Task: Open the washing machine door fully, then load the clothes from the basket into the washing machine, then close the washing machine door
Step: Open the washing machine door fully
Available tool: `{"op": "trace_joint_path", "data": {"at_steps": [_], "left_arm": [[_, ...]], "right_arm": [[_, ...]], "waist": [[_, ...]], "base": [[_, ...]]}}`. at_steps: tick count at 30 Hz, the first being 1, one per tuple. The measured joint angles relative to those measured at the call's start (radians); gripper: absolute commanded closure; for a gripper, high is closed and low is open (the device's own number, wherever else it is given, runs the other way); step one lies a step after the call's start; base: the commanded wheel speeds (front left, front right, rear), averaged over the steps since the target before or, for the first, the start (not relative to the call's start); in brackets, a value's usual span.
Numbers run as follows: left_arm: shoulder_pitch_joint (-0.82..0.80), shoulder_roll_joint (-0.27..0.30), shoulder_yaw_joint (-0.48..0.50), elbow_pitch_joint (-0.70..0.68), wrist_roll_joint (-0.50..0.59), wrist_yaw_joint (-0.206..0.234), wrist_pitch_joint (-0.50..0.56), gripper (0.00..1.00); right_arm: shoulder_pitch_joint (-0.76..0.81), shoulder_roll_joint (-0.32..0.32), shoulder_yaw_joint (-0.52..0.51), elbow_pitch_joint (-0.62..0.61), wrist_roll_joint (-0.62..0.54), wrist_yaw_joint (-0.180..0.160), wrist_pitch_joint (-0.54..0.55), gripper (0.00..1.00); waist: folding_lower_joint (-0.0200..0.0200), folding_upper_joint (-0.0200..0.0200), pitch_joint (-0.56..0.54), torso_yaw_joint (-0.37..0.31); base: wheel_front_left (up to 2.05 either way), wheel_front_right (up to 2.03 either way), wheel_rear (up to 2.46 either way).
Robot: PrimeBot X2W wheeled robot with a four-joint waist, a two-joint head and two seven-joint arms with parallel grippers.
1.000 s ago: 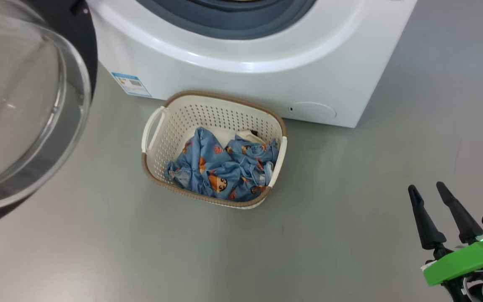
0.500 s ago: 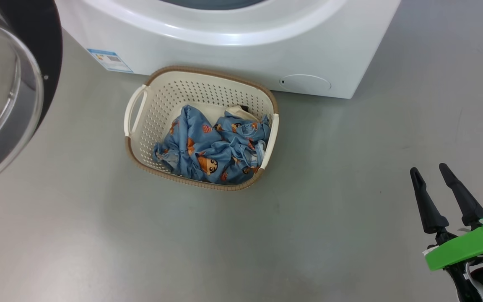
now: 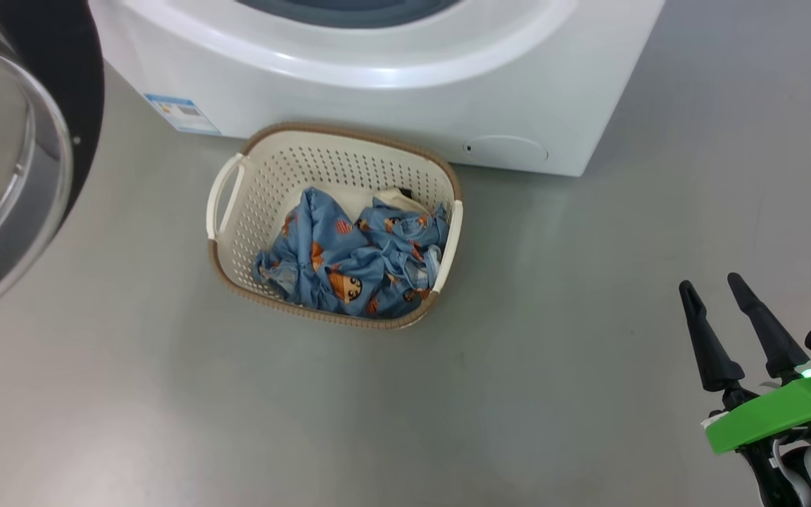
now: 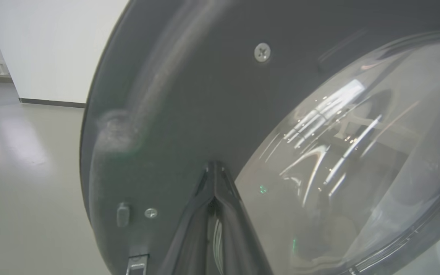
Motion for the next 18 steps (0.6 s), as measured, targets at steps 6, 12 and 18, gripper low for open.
{"op": "trace_joint_path", "data": {"at_steps": [6, 12, 18], "left_arm": [[0.051, -0.065, 0.001, -0.049, 0.006, 0.000, 0.000, 1.00], [0.144, -0.119, -0.046, -0.111, -0.007, 0.000, 0.000, 1.00], [0.271, -0.169, -0.131, -0.199, -0.081, 0.000, 0.000, 1.00]], "right_arm": [[0.009, 0.010, 0.003, 0.008, 0.000, 0.000, 0.000, 0.00], [0.048, 0.027, 0.005, 0.017, 0.001, 0.000, 0.000, 0.00], [0.084, 0.036, 0.006, 0.020, 0.007, 0.000, 0.000, 0.00]], "waist": [[0.0000, 0.0000, -0.054, 0.004], [0.0000, 0.0000, -0.117, 0.016], [0.0000, 0.0000, -0.183, 0.029]], "base": [[0.00, 0.00, 0.00], [0.00, 0.00, 0.00], [0.00, 0.00, 0.00]]}}
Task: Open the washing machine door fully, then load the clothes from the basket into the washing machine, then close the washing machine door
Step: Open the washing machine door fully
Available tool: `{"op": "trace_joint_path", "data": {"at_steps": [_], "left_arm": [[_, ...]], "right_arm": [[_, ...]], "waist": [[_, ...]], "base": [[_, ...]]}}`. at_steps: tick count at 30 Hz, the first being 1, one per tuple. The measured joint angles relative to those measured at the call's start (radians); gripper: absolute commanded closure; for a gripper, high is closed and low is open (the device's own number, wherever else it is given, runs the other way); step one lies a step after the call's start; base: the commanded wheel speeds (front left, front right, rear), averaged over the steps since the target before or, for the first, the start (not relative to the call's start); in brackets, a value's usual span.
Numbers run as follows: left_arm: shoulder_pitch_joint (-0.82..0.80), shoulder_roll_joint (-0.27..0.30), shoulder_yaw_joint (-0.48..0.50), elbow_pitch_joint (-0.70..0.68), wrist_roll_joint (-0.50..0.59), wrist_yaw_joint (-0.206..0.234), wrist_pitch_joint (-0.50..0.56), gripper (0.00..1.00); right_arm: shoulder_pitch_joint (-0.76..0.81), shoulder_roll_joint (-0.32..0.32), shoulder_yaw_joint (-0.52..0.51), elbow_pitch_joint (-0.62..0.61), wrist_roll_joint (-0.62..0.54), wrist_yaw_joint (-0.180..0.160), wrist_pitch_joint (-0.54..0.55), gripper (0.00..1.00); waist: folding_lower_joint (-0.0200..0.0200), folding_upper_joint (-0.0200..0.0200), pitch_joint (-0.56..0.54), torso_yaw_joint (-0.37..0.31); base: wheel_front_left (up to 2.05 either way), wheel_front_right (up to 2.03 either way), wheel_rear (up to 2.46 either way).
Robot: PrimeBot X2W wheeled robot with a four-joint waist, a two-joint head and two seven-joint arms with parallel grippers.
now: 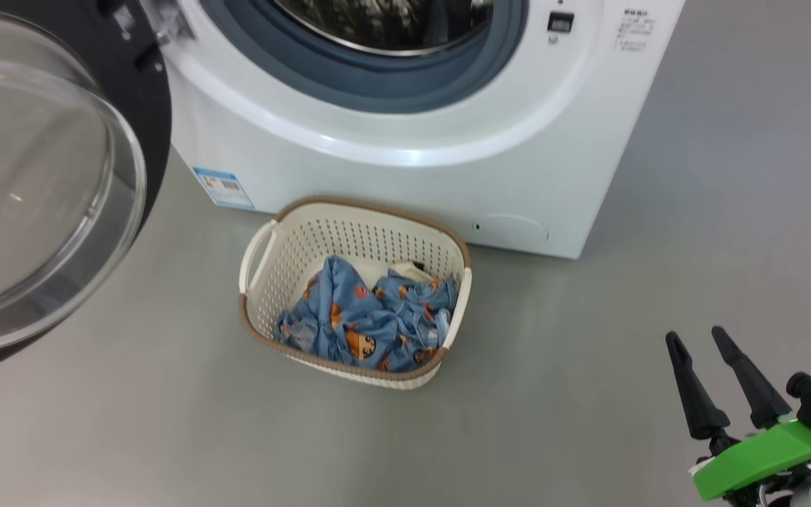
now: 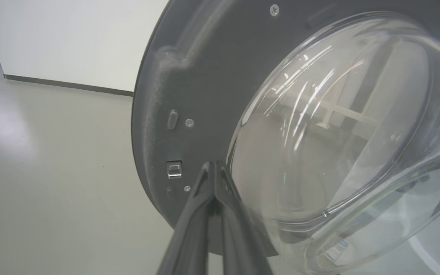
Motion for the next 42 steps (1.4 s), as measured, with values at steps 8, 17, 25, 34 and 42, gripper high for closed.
{"op": "trace_joint_path", "data": {"at_steps": [8, 17, 25, 34, 42], "left_arm": [[0.174, -0.062, -0.102, -0.140, -0.040, 0.000, 0.000, 0.48], [0.301, -0.106, -0.317, -0.320, -0.011, 0.000, 0.000, 0.00], [0.325, -0.099, -0.440, -0.380, -0.006, 0.000, 0.000, 0.00], [0.327, -0.088, -0.492, -0.392, -0.011, 0.000, 0.000, 0.00], [0.340, -0.066, -0.549, -0.398, -0.054, 0.000, 0.000, 0.00]], "right_arm": [[0.024, 0.004, 0.003, 0.000, 0.004, 0.000, 0.000, 0.00], [0.049, 0.015, -0.002, -0.002, 0.006, 0.000, 0.000, 0.00], [0.050, 0.021, -0.014, -0.008, 0.006, 0.000, 0.000, 0.00], [0.047, 0.026, -0.015, -0.011, 0.005, 0.000, 0.000, 0.00], [0.044, 0.030, -0.023, -0.013, 0.004, 0.000, 0.000, 0.00]], "waist": [[0.0000, 0.0000, -0.067, -0.002], [0.0000, 0.0000, -0.089, -0.042], [0.0000, 0.0000, -0.087, -0.101], [-0.0001, 0.0000, -0.076, -0.194], [0.0000, 0.0000, -0.070, -0.275]], "base": [[0.00, 0.00, 0.00], [0.00, 0.00, 0.00], [0.00, 0.00, 0.00], [0.00, 0.00, 0.00], [0.00, 0.00, 0.00]]}}
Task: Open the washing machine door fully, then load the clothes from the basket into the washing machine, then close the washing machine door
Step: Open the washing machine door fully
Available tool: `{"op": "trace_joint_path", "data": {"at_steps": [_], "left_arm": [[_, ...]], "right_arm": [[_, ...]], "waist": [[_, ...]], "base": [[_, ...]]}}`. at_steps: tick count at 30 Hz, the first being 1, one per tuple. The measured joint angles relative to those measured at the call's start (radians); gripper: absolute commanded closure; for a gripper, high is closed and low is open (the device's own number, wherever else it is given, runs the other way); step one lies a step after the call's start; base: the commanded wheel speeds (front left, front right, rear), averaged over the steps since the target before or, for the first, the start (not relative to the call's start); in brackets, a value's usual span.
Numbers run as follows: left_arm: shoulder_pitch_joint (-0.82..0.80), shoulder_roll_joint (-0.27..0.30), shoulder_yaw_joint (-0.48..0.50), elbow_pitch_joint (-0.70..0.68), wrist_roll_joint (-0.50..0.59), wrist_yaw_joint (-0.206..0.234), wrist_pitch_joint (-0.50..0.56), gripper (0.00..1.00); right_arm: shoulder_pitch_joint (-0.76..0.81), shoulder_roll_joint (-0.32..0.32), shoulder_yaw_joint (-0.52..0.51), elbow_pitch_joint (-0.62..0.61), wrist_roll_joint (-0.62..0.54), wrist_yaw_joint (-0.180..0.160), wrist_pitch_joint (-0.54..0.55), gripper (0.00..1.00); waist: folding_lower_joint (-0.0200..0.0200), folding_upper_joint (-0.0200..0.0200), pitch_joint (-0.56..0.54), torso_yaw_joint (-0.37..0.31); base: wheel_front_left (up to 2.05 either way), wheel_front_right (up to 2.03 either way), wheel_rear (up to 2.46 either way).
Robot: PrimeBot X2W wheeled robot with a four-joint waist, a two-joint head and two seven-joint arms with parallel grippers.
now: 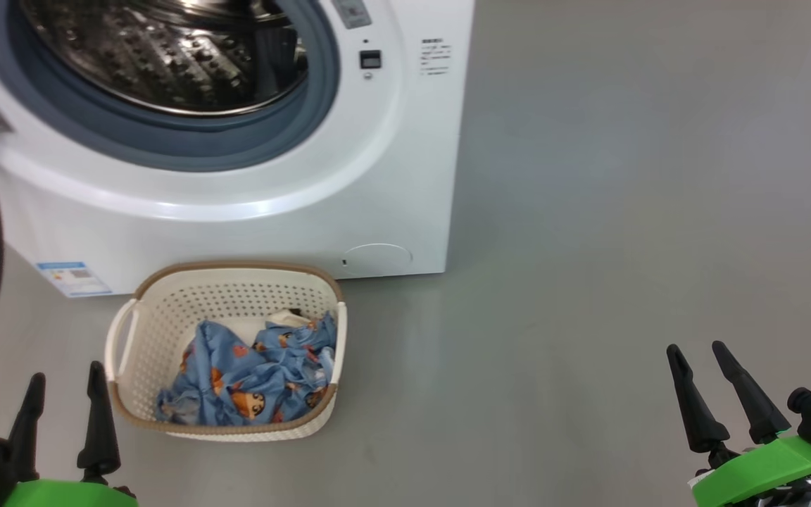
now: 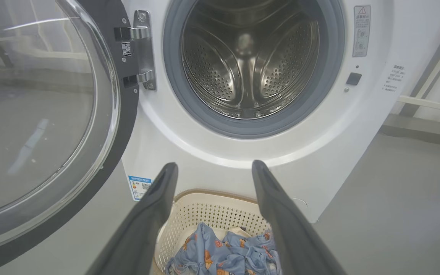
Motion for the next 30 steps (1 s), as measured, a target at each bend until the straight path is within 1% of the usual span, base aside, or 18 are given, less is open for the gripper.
{"op": "trace_joint_path", "data": {"at_steps": [7, 12, 18, 25, 30], "left_arm": [[0.001, 0.014, -0.026, -0.010, -0.009, 0.000, 0.000, 0.00], [0.002, 0.019, -0.033, -0.017, -0.012, 0.000, 0.000, 0.00], [0.020, 0.028, -0.044, -0.029, -0.032, 0.000, 0.000, 0.00], [0.021, 0.032, -0.048, -0.036, -0.037, 0.000, 0.000, 0.00], [0.021, 0.033, -0.057, -0.036, -0.062, 0.000, 0.000, 0.00]], "right_arm": [[0.000, 0.004, -0.006, -0.001, 0.000, 0.000, 0.000, 0.00], [0.000, 0.009, -0.012, -0.003, 0.000, 0.000, 0.000, 0.00], [0.001, 0.018, -0.014, -0.004, 0.000, 0.000, 0.000, 0.00], [0.001, 0.022, -0.016, -0.006, 0.000, 0.000, 0.000, 0.00], [0.001, 0.022, -0.018, -0.007, 0.000, 0.000, 0.000, 0.00]], "waist": [[0.0000, 0.0000, -0.002, -0.057], [-0.0001, 0.0000, -0.009, -0.080], [0.0000, 0.0000, -0.012, -0.090], [-0.0001, 0.0000, -0.008, -0.089], [0.0000, 0.0000, -0.004, -0.086]], "base": [[0.00, 0.00, 0.00], [0.00, 0.00, 0.00], [0.00, 0.00, 0.00], [0.00, 0.00, 0.00], [0.00, 0.00, 0.00]]}}
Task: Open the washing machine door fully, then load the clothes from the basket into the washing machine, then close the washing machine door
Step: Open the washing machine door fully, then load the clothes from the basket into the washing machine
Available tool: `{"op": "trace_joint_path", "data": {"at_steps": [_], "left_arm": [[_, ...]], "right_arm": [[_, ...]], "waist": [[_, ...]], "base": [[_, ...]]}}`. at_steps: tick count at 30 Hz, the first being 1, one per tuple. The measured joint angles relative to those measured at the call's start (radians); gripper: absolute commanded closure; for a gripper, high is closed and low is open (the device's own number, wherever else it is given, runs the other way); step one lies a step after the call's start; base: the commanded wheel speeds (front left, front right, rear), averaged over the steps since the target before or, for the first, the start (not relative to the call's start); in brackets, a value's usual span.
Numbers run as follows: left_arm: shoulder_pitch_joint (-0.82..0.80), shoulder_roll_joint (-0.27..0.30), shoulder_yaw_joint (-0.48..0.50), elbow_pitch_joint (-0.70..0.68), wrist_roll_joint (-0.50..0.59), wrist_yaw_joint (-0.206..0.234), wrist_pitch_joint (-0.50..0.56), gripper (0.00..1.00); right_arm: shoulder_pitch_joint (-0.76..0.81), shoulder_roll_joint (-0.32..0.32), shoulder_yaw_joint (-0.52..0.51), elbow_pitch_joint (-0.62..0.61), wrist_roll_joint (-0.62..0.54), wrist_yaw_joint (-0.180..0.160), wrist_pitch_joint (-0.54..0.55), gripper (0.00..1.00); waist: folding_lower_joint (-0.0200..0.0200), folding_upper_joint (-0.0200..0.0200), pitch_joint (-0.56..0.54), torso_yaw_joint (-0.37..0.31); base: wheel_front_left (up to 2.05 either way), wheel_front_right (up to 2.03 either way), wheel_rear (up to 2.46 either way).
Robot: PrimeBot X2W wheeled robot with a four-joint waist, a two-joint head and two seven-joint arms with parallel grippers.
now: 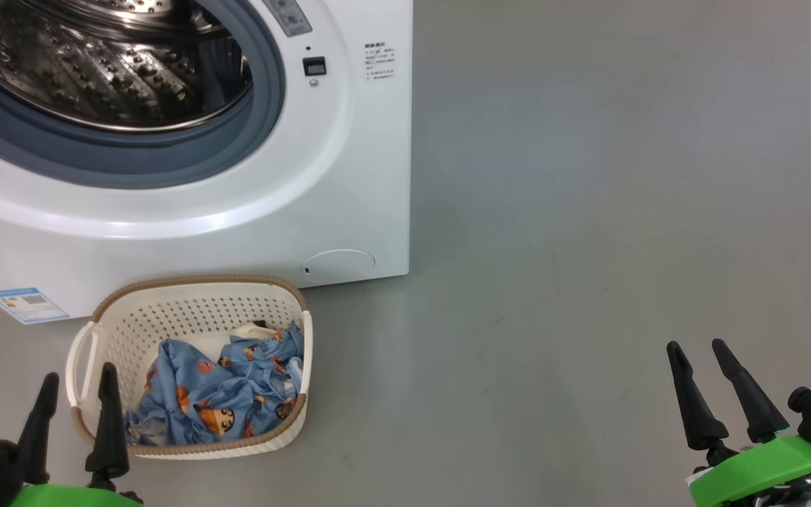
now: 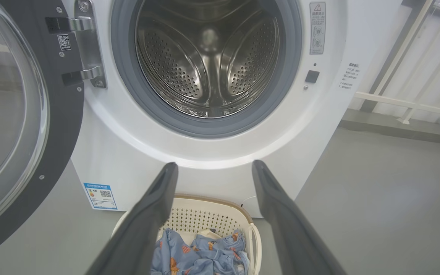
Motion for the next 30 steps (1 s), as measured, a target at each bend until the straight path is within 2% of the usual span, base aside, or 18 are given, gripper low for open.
{"op": "trace_joint_path", "data": {"at_steps": [6, 19, 30], "left_arm": [[0.000, 0.009, -0.014, 0.001, -0.011, 0.000, 0.000, 0.00], [-0.002, 0.025, -0.020, 0.001, -0.015, 0.000, 0.000, 0.00], [-0.022, 0.021, -0.034, 0.009, -0.010, 0.000, 0.000, 0.00]], "right_arm": [[0.000, 0.001, -0.001, -0.001, 0.000, 0.000, 0.000, 0.00], [-0.002, 0.010, 0.000, -0.004, 0.000, 0.000, 0.000, 0.00], [-0.007, 0.017, 0.001, -0.005, 0.000, 0.000, 0.000, 0.00]], "waist": [[0.0000, 0.0000, 0.007, 0.001], [0.0000, 0.0000, 0.029, -0.001], [0.0000, 0.0000, 0.047, -0.001]], "base": [[0.15, -0.57, 0.42], [0.62, -1.62, 1.00], [0.12, -0.14, 0.03]]}}
